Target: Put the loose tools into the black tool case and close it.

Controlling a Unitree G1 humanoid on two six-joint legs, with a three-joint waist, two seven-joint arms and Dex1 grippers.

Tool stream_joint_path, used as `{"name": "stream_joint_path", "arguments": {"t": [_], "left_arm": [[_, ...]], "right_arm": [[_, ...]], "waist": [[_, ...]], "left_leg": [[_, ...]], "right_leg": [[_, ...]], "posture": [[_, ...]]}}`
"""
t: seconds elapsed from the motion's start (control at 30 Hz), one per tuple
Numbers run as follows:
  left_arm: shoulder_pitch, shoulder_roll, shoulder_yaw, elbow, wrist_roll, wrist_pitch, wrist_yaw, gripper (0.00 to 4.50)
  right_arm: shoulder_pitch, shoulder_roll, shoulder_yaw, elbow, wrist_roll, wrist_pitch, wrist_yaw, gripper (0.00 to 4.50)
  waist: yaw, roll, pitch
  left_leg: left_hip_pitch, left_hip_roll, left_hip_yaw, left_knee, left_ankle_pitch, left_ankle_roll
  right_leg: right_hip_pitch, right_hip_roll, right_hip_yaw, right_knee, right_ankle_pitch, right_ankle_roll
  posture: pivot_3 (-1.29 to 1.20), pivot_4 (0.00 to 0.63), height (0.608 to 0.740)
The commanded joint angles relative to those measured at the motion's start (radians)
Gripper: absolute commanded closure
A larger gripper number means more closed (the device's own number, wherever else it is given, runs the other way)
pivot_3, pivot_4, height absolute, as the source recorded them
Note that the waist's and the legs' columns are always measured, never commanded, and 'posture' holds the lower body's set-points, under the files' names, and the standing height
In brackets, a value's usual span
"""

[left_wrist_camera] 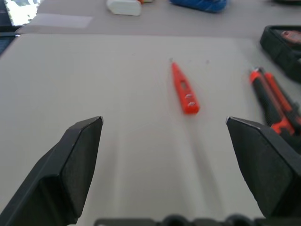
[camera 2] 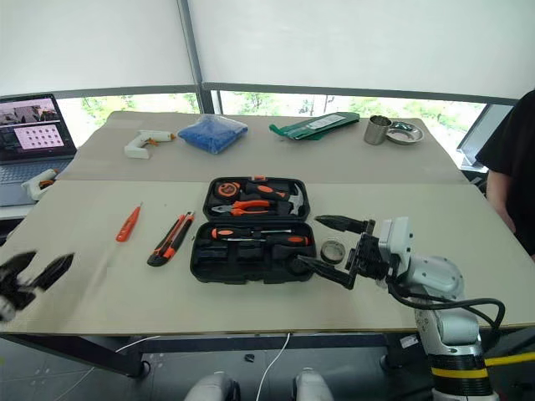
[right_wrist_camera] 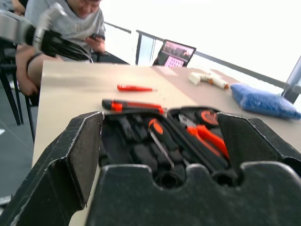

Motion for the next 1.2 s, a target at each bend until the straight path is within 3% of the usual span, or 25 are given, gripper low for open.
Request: {"name": "stream_joint_path", "arguments": {"t": [0.03,0.23,0.47,0.6,0.77,0.87,1.03,1.2], "left_arm": [[-0.157,0.029,-0.164,0.069,0.078,0.141,0.082,0.0],[-0.433,-0.028,-0.317,0.344,0.239,0.098,0.155,0.0],[-0.605,-0.076,-0.391,0.583,0.343,0.084,0.169,0.0],[-0.605,-0.087,-0.398,0.6,0.343,0.177,0.143,1.07],[-0.543,-0.091,-0.361,0.576,0.349,0.18,0.147,2.93],[-0.523,-0.096,-0.322,0.557,0.331,0.041,0.077,4.0],[-0.545,-0.002,-0.319,0.512,0.304,-0.191,-0.233,4.03],[-0.577,0.131,-0.527,0.34,0.372,-0.379,-0.65,4.03]], "right_arm": [[-0.061,-0.042,0.011,-0.013,-0.017,0.026,-0.005,0.04],[-0.206,-0.065,0.061,0.042,-0.026,0.083,0.002,0.04],[-0.286,-0.062,0.094,0.111,-0.052,0.074,0.037,0.04],[-0.297,-0.069,0.105,0.117,-0.062,0.07,0.055,0.0],[-0.288,-0.085,0.113,0.107,-0.08,0.067,0.085,0.0],[-0.275,-0.083,0.103,0.116,-0.082,0.063,0.086,0.0],[-0.24,-0.112,0.075,0.101,-0.067,0.076,0.105,0.0],[-0.162,-0.218,0.016,0.119,-0.063,0.077,0.155,0.0]], "waist": [[-0.002,0.0,0.0],[-0.019,-0.002,0.001],[-0.013,-0.002,0.001],[-0.013,-0.002,0.001],[-0.013,-0.001,0.0],[-0.013,-0.001,0.0],[-0.008,-0.002,0.001],[0.001,-0.006,0.003]], "left_leg": [[0.0,-0.001,0.001,0.0,0.0,0.0],[-0.005,0.002,0.001,-0.002,-0.001,0.0],[-0.007,0.002,0.001,-0.001,-0.001,0.0],[-0.006,0.002,0.001,-0.001,-0.001,0.0],[-0.004,0.002,0.001,-0.001,-0.001,0.0],[-0.004,0.002,0.002,-0.001,-0.001,0.0],[-0.005,0.002,0.002,0.001,-0.001,-0.001],[-0.01,0.002,0.001,0.001,-0.001,-0.001]], "right_leg": [[0.0,0.001,0.0,-0.001,0.002,-0.001],[-0.004,0.009,0.003,-0.003,0.004,-0.006],[-0.005,0.009,0.003,-0.003,0.004,-0.006],[-0.004,0.009,0.003,-0.002,0.004,-0.006],[-0.004,0.009,0.004,-0.001,0.004,-0.006],[-0.003,0.008,0.004,0.0,0.004,-0.006],[-0.004,0.008,0.003,0.0,0.004,-0.006],[-0.007,0.008,0.002,-0.004,0.004,-0.006]], "posture": [[0.0,0.15,0.74],[0.0,0.15,0.74],[0.0,0.15,0.74],[0.0,0.15,0.74],[0.0,0.15,0.74],[0.0,0.15,0.74],[0.0,0.15,0.74],[0.0,0.15,0.74]]}}
